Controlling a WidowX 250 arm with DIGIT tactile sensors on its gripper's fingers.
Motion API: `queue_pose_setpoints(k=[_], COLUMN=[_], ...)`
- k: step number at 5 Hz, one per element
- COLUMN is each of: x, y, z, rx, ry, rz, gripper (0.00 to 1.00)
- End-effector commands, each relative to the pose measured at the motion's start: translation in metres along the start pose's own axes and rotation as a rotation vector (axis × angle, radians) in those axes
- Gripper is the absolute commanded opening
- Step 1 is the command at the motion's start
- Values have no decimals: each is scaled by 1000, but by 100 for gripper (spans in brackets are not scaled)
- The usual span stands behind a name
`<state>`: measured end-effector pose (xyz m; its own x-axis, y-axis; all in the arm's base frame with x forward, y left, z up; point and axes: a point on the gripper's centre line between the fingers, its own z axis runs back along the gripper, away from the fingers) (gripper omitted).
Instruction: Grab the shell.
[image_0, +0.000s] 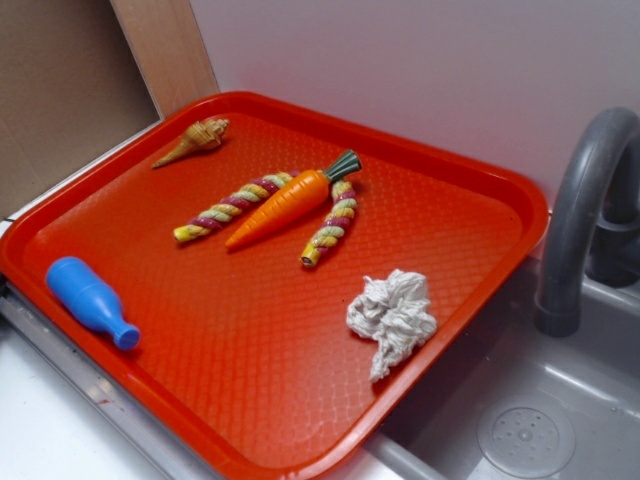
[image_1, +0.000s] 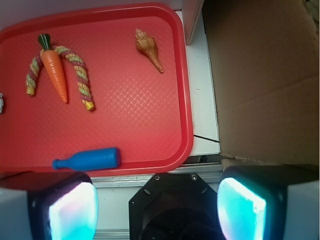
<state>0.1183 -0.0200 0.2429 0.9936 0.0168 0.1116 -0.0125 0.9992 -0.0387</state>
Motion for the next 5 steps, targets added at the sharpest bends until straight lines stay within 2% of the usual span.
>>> queue_pose_setpoints(k=[1,2,3,4,5], x=[0,39,81,111,146], y=[0,-3,-7,-12,-6], z=[0,-28,-56,-82,-118], rx=[0,63,56,90,63], ry=[0,-60,-118,-166,-180], rz=[0,17,-103,-188,-224], gripper=[100,100,100,100,100])
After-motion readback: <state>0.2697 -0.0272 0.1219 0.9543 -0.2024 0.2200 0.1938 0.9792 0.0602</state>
